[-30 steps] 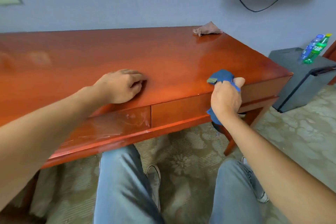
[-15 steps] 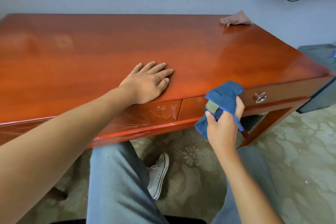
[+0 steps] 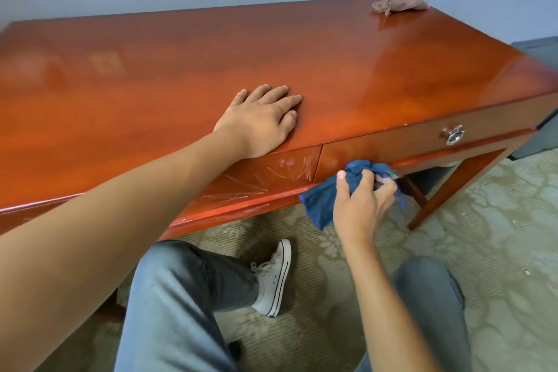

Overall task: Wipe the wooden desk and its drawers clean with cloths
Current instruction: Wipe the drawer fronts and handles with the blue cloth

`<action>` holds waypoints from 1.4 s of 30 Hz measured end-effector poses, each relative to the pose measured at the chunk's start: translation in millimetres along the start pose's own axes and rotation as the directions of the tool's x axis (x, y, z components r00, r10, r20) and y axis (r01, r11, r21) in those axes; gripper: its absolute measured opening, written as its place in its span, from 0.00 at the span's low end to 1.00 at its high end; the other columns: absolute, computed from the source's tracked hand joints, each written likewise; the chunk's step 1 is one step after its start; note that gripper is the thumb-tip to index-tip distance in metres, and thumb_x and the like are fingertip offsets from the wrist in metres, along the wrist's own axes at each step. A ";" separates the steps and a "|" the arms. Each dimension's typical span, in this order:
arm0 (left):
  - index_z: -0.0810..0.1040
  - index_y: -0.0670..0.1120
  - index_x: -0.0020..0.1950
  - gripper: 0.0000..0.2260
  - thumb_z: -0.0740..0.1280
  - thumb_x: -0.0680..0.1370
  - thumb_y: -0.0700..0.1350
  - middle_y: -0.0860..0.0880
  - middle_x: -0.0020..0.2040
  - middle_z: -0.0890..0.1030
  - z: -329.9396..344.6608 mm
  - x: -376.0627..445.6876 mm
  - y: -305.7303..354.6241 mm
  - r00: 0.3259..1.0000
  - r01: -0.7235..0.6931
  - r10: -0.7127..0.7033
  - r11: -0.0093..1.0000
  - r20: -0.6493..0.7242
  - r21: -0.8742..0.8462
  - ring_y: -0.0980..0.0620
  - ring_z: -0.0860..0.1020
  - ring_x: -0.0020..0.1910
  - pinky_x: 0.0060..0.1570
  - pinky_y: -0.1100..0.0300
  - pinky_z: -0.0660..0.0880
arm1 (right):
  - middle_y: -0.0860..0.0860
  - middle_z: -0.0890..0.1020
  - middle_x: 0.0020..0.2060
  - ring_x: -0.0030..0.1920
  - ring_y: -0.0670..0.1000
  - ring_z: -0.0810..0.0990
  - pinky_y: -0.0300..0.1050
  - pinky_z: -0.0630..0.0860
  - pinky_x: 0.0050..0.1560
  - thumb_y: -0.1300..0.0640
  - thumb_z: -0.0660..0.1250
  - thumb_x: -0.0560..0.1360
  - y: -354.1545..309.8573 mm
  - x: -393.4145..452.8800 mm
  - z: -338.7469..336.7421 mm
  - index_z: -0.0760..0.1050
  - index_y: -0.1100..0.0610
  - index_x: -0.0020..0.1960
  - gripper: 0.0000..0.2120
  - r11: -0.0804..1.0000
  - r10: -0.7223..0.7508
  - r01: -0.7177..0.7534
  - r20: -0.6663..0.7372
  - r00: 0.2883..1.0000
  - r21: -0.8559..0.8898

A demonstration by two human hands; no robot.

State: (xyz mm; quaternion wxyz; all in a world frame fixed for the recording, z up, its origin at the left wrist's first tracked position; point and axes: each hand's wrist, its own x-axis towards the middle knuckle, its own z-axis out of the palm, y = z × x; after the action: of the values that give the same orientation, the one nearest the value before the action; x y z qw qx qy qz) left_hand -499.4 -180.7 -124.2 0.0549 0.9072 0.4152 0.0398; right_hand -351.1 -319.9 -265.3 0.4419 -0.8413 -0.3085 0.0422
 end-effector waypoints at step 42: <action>0.74 0.54 0.77 0.19 0.58 0.85 0.48 0.54 0.79 0.70 -14.3 -21.6 -19.4 0.993 -0.096 0.086 0.986 -0.079 -0.134 0.51 0.66 0.78 0.75 0.55 0.63 | 0.49 0.73 0.70 0.59 0.58 0.81 0.49 0.74 0.50 0.51 0.66 0.75 -81.3 -150.5 20.2 0.56 0.46 0.77 0.33 0.724 -0.371 0.663 0.701 0.609 -0.193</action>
State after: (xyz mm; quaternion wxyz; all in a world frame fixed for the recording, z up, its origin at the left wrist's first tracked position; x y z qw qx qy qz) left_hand -529.6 -183.5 -113.1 0.1001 0.9171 0.3715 0.1039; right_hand -518.5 -355.0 -245.3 0.1079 -0.7239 -0.6722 0.1119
